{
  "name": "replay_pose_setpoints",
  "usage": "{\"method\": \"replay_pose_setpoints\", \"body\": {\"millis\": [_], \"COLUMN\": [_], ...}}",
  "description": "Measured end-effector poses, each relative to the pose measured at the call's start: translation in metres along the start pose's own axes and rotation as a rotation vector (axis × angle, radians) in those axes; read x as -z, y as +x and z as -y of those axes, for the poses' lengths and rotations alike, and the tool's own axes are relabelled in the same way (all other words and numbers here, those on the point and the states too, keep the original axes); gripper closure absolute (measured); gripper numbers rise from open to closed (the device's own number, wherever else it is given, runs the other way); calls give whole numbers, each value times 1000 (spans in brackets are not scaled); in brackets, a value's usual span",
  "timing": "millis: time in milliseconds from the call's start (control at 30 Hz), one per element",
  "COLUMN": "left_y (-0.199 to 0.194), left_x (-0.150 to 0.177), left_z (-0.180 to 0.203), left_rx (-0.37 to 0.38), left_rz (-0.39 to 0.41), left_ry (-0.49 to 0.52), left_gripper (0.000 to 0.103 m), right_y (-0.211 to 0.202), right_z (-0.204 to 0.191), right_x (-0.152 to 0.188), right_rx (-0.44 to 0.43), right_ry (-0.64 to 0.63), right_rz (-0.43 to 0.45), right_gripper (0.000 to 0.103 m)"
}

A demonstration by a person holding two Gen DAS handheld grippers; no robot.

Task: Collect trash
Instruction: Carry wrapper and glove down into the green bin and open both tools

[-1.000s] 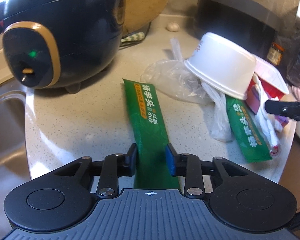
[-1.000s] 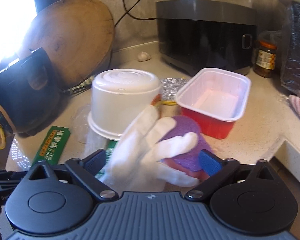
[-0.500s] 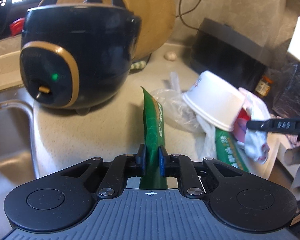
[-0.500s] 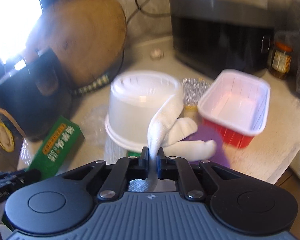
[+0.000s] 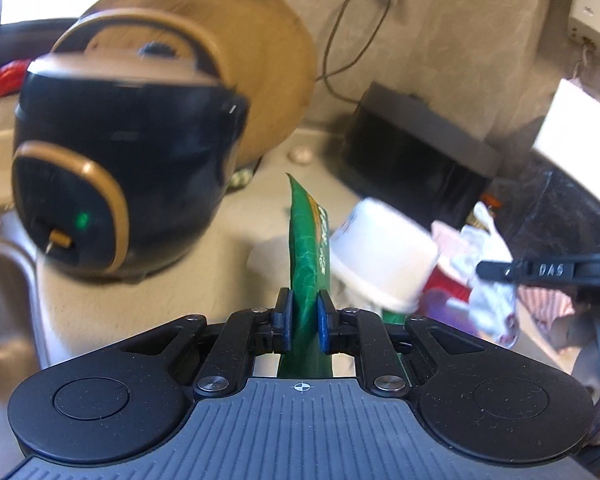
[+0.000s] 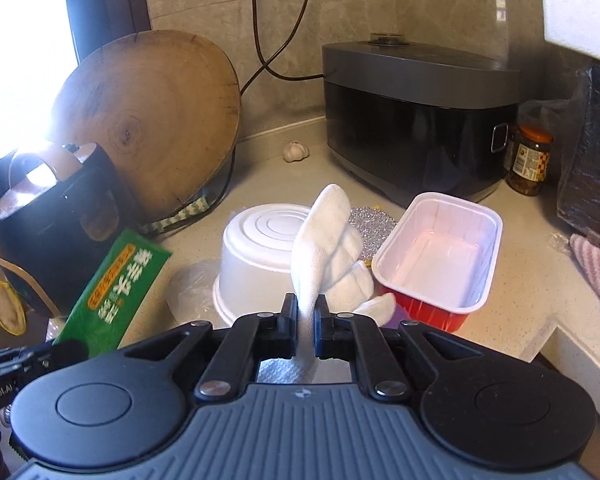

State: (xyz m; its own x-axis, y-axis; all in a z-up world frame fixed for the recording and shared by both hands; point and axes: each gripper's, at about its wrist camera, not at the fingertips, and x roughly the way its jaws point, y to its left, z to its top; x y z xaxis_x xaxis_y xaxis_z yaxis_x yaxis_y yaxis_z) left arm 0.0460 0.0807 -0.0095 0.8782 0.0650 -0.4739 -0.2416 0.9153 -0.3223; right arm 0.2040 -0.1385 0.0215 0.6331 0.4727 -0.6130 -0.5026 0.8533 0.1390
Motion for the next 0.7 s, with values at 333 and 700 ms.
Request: {"method": "replay_pose_setpoints", "body": {"millis": [333, 700], "left_y": [8, 84], "left_x": [-27, 55], "left_z": [64, 220], "left_rx": [234, 530], "left_rz": [4, -468], "left_ry": [148, 495], "left_gripper": [87, 87], "right_y": [-68, -129], "right_z": [33, 139], "right_x": [10, 125], "right_rx": [79, 425], "right_ry": [103, 439], "right_rz": [126, 72], "right_gripper": [95, 95]}}
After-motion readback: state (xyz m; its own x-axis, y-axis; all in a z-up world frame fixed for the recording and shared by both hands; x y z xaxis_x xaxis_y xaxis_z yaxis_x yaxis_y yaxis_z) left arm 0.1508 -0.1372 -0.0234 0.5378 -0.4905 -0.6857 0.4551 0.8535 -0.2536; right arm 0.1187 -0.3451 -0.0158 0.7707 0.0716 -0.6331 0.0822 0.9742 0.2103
